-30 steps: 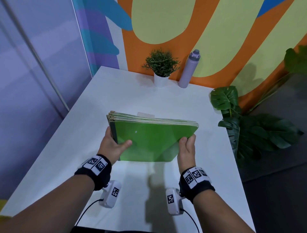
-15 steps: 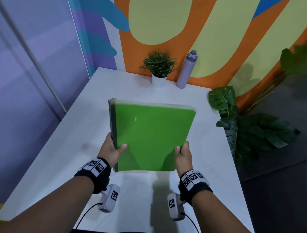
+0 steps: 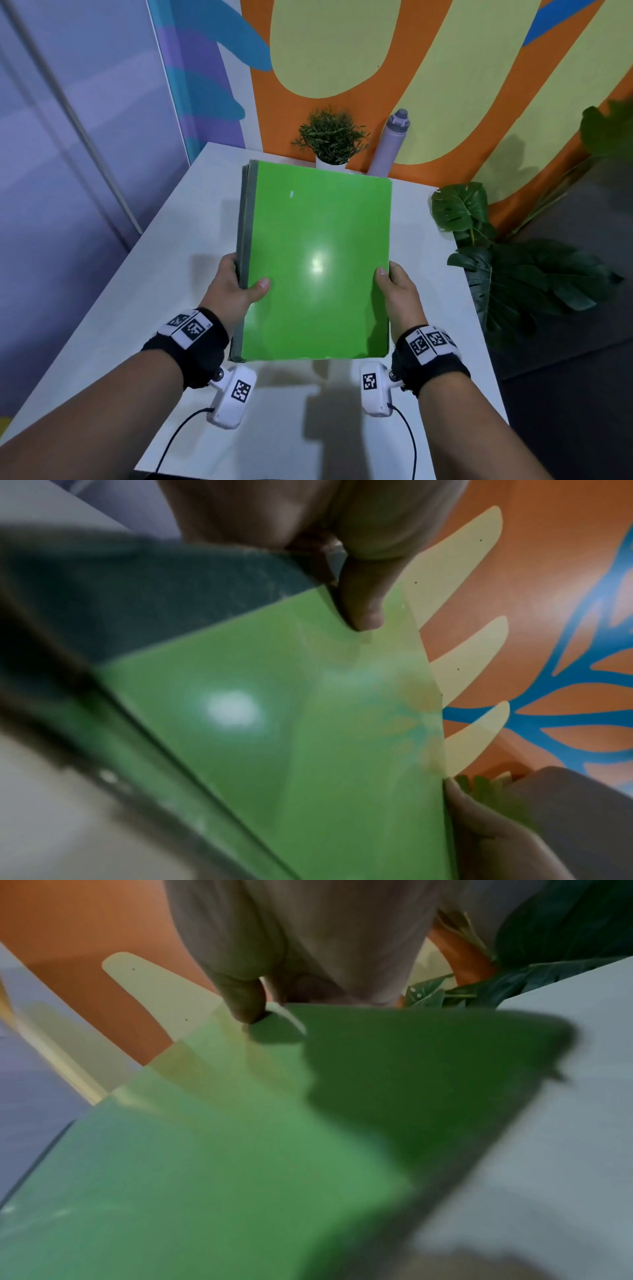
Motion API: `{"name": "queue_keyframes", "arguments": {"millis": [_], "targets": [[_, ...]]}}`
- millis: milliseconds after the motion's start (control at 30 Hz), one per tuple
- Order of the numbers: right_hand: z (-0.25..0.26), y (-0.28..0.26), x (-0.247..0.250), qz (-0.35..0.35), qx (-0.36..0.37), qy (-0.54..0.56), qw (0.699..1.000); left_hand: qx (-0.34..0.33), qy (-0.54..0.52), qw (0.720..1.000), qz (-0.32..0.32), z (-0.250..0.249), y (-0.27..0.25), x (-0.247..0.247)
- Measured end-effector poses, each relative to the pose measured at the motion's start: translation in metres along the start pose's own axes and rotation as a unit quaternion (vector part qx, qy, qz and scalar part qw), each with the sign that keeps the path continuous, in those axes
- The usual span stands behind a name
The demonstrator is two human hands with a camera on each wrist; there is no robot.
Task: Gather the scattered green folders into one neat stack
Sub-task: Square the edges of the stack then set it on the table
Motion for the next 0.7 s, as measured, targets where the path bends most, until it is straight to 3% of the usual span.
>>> {"name": "queue_keyframes", "arguments": {"millis": [100,167,267,333,433,533,633,700], "targets": [[-0.011,-0.002,0.005,-0.019,-0.064,0.128,0.989,0.009,-0.065,0.997,-0.049,-0.001,0.000,-0.003],[-0.017,-0.010,0.001,-0.028,-0.105,0.253,0.961,0.017,-0.093,0.991,-0.091,-0.003,0.002,-0.005],[-0.019,-0.030,-0.020,0.014,-0.145,0.383,0.912,0.051,-0.119,0.983,-0.133,-0.004,0.003,-0.012],[-0.019,-0.043,-0.040,0.061,-0.173,0.395,0.900,0.099,-0.139,0.975,-0.143,-0.002,0.003,-0.019],[-0.023,-0.051,-0.060,0.111,-0.196,0.382,0.896,0.182,-0.135,0.968,-0.109,0.002,0.004,-0.022],[-0.033,-0.043,-0.056,0.069,-0.209,0.418,0.881,0.177,-0.169,0.969,0.029,0.008,0.003,-0.021],[-0.050,-0.030,-0.042,-0.016,-0.217,0.453,0.865,0.141,0.009,0.986,0.084,0.027,0.002,-0.012],[-0.060,-0.021,-0.033,-0.079,-0.222,0.448,0.862,0.129,0.210,0.964,0.098,0.049,0.005,-0.003]]}}
Point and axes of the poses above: each hand's wrist, its own y-axis towards the middle knuckle, its own x-axis out of the back of the hand, z = x × y, the point moved 1 cm from there along y, towards the middle knuckle, and after that the axes turned 12 degrees about y, right-handed, at the moved point
